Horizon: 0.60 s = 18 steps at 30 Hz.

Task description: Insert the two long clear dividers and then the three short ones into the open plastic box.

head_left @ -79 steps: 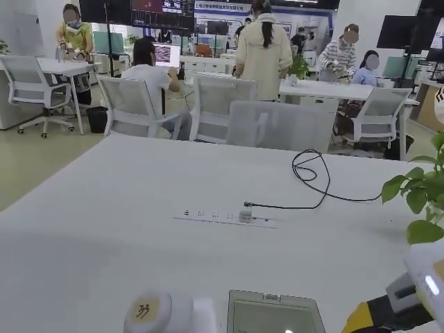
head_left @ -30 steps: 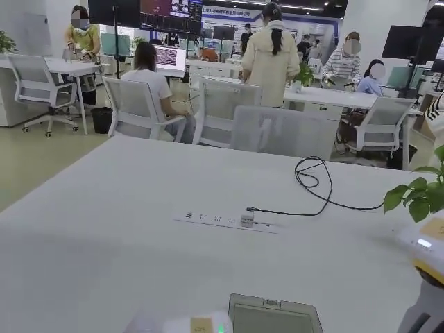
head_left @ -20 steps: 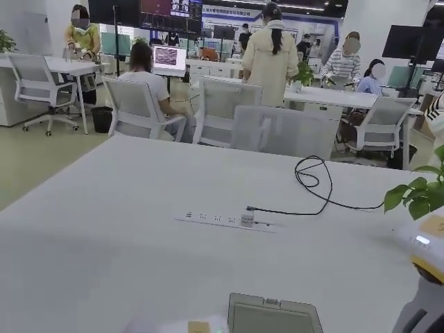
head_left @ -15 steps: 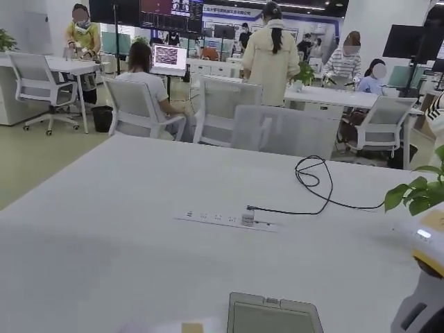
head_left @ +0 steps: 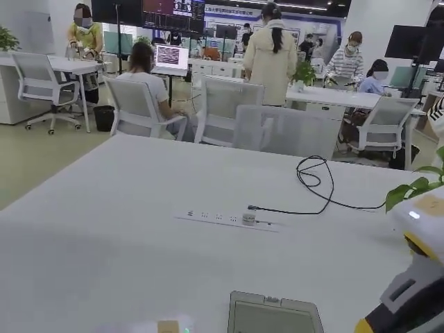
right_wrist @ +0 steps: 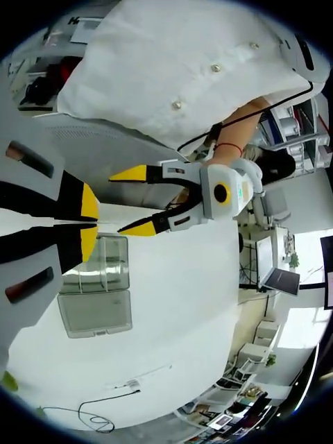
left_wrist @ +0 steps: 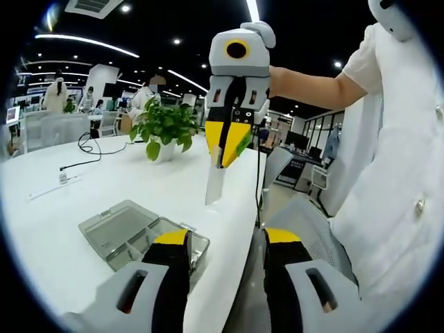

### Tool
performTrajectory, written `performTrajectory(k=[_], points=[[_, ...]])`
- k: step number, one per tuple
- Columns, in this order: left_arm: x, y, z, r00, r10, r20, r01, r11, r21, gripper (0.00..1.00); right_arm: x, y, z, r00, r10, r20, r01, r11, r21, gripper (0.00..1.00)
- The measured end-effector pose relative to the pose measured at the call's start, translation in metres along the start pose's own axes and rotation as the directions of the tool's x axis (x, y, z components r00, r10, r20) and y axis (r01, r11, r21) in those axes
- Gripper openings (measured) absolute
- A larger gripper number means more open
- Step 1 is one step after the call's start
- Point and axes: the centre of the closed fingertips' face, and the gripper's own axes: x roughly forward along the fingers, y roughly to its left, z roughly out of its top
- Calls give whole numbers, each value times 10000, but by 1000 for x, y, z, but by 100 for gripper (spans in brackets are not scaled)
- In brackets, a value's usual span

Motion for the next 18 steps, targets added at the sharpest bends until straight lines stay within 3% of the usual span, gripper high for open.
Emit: performTrajectory(k=[6, 18], points=[[-8, 11, -6, 9991, 402, -135, -401, 9992, 91, 54, 11, -20, -8, 9986, -524, -83, 524, 9986, 84, 3], [-20, 29, -26, 9927, 988, -687, -977, 9950, 183, 76, 38, -48, -20, 9953, -954, -150, 955, 9954, 36, 3]])
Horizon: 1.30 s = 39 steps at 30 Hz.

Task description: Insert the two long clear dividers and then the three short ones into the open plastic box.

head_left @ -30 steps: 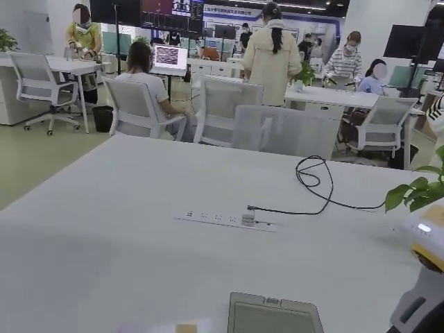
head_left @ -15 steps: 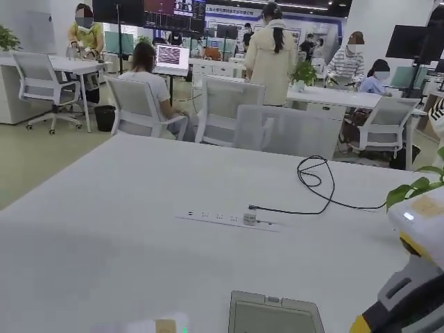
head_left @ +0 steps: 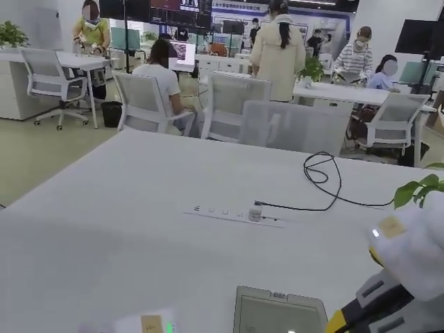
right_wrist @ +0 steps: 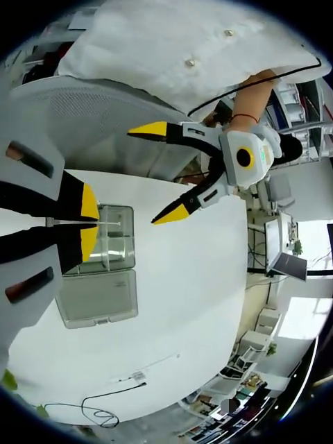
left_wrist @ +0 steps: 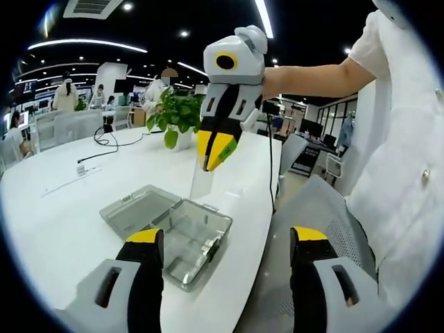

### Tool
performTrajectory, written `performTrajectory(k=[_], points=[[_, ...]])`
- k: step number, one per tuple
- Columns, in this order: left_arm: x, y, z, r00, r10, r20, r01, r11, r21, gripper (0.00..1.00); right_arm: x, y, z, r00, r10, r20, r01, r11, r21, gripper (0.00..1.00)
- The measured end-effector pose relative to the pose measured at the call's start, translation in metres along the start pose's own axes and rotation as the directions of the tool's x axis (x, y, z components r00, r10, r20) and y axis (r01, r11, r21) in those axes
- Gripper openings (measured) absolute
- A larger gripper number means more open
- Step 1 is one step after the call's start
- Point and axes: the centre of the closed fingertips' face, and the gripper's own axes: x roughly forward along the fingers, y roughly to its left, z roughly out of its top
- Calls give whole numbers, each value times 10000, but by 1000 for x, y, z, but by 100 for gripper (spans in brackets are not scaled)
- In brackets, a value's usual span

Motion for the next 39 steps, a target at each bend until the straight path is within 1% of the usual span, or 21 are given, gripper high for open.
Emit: performTrajectory(k=[5, 9, 12, 15, 17, 21, 24, 30, 34, 39], points=[[-2, 4, -10, 9996, 130, -260, -129, 9999, 36, 82, 13, -10, -5, 9999, -120, 88, 119, 9999, 61, 3], [-4, 8, -19, 9983, 350, -475, -345, 9993, 108, 91, 23, -17, -11, 9996, -195, 193, 192, 9996, 190, 3], [-5, 10, -25, 9972, 423, -609, -421, 9991, 42, 93, 31, -20, -15, 9995, -198, 244, 192, 9995, 260, 3], [-7, 9, -30, 9959, 442, -784, -434, 9990, 121, 94, 40, -21, -22, 9997, -174, 190, 168, 9993, 339, 3], [-7, 9, -31, 9958, 454, -795, -446, 9989, 128, 97, 43, -22, -24, 9997, -169, 168, 162, 9992, 373, 3], [-9, 9, -34, 9954, 471, -834, -473, 9989, -4, 98, 47, -23, -30, 9998, -184, 112, 178, 9988, 462, 3], [-8, 9, -34, 9953, 465, -844, -470, 9989, -30, 99, 51, -24, -34, 9998, -201, -31, 202, 9988, 454, 3], [-8, 9, -33, 9960, 460, -770, -473, 9988, -147, 99, 54, -26, -38, 9997, -236, -90, 240, 9984, 502, 3], [-7, 8, -34, 9958, 442, -801, -457, 9988, -162, 98, 57, -25, -42, 9995, -247, -185, 254, 9988, 413, 3], [-7, 8, -35, 9959, 432, -795, -450, 9988, -216, 99, 59, -26, -41, 9994, -339, -106, 341, 9993, 171, 2]])
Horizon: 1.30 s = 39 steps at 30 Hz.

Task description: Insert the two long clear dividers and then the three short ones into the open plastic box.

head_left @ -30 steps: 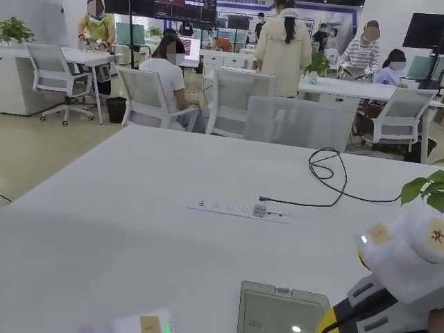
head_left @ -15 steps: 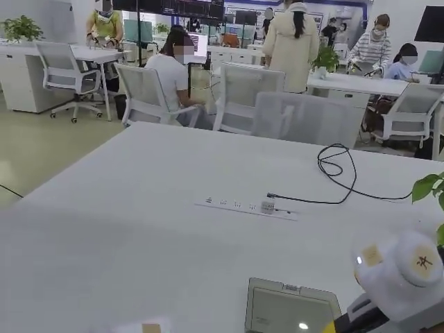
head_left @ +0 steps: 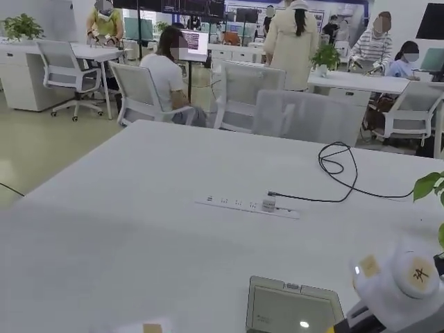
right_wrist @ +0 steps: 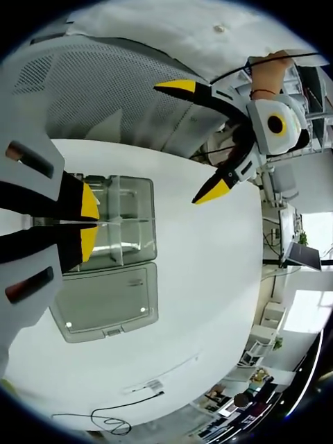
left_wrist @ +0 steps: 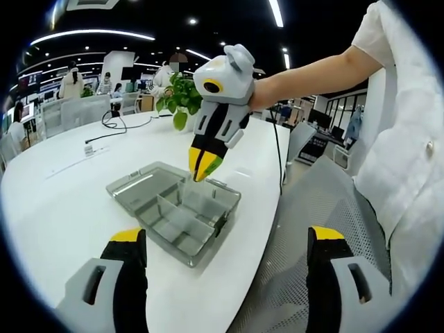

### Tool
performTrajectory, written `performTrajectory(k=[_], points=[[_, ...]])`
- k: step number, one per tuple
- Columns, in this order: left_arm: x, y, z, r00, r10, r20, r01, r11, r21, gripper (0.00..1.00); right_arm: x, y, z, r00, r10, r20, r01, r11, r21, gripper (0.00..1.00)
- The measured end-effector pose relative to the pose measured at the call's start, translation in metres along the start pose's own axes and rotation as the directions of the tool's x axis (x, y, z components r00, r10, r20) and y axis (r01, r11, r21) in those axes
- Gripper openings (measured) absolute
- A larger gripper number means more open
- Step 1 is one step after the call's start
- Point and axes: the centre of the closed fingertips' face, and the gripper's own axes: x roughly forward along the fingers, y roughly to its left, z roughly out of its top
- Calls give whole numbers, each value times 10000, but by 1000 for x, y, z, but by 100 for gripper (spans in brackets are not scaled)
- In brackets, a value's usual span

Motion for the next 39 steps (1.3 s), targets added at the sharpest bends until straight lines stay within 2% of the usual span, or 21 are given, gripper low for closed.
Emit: performTrajectory(k=[4, 13, 21, 23, 32, 39], points=[[1, -1, 0, 10000, -15, -4, 15, 10000, -33, 98, 4, 3, 1, 10000, -23, 50, 25, 9991, -416, 2], [2, -2, 0, 10000, -65, 17, 65, 10000, -28, 99, 6, 2, 2, 10000, -44, 76, 47, 9992, -385, 2], [2, -3, -1, 10000, -60, 15, 60, 10000, -56, 99, 8, 5, 1, 10000, -13, 52, 17, 9970, -768, 2], [2, -2, -1, 10000, -43, 5, 43, 10000, -51, 99, 10, 4, 1, 10000, -34, -2, 33, 9980, -638, 2], [2, -4, -2, 10000, -87, 2, 87, 10000, -35, 100, 31, 4, -5, 9971, 147, -747, -203, 9970, -743, 2], [1, -3, -2, 10000, -67, 58, 68, 9999, -91, 100, 43, 4, -13, 9894, 190, -1440, -328, 9950, -943, 2]])
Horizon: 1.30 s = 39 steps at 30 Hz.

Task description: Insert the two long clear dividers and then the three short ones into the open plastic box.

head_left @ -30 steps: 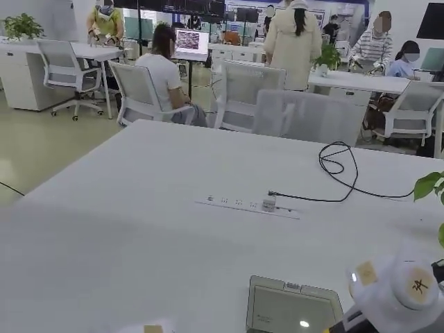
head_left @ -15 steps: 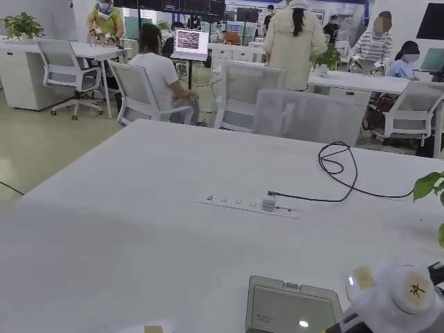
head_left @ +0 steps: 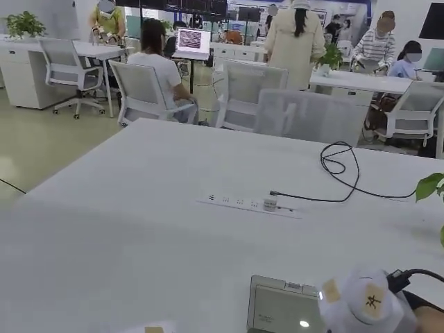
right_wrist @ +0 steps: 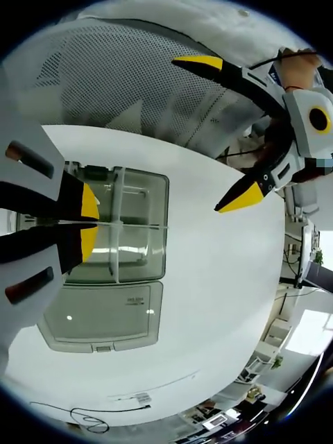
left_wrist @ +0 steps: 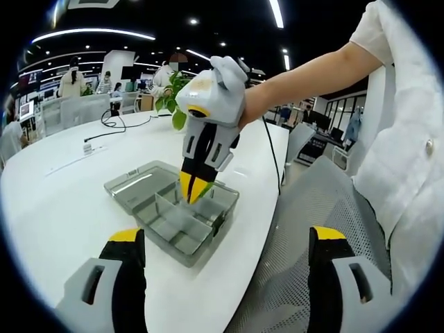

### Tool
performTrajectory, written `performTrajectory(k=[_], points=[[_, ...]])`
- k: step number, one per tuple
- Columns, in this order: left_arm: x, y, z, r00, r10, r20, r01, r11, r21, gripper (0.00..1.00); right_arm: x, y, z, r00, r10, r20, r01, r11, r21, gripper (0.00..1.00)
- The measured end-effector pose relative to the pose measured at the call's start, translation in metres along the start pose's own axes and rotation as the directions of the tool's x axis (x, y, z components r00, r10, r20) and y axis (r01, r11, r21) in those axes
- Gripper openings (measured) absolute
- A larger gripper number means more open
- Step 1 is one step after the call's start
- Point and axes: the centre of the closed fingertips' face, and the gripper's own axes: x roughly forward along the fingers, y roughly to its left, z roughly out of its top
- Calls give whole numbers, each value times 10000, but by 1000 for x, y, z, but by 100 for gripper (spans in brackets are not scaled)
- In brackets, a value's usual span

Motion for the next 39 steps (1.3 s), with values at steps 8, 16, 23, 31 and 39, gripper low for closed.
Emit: performTrajectory(k=[8, 16, 23, 31, 39], points=[[0, 1, -1, 10000, 12, 27, -11, 10000, -90, 100, 9, 0, -6, 9986, 67, -528, -75, 9998, -158, 3], [-1, 1, -1, 10000, 25, 54, -25, 9999, -103, 100, 10, 1, -8, 9982, 82, -600, -87, 9999, -79, 3], [-2, 0, -1, 9999, 63, 85, -62, 9999, -114, 100, 10, 1, -8, 9987, 20, -517, -23, 10000, -48, 3], [-5, 3, 0, 9998, 164, 129, -161, 9997, -174, 100, -10, 0, -1, 9996, -261, 143, 256, 9990, 364, 11], [-7, 5, 0, 9996, 251, 141, -248, 9995, -208, 100, -42, 4, -3, 9953, -442, 866, 364, 9953, 902, 21]])
